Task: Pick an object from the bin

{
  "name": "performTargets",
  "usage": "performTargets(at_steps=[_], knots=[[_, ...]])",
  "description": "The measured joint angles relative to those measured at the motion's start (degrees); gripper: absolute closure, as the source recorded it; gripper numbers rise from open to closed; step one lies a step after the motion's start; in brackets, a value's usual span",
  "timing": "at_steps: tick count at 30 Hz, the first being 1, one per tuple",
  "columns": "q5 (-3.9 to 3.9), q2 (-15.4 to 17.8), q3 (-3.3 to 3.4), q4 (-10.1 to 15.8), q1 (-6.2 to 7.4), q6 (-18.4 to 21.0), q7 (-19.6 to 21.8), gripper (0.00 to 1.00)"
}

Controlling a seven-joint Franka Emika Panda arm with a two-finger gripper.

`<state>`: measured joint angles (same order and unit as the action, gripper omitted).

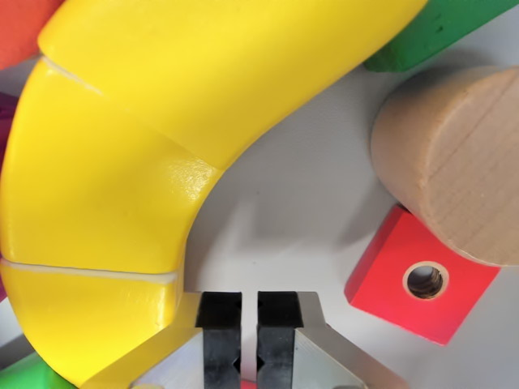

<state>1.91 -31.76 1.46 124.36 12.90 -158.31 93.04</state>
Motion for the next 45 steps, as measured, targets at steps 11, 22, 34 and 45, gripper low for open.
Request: performTargets(at_steps=[11,22,34,45], knots=[[0.00,0.0,0.00,0.0,0.00,0.0,0.0,1.00],[0.00,2.4,0.04,0.6,0.01,1.7,0.0,1.00],[-0.07,7.5,0.29,1.7,0.19,6.0,0.0,1.00],[-0.31,13.3,0.60,2.1,0.42,11.7,0.2,1.00]])
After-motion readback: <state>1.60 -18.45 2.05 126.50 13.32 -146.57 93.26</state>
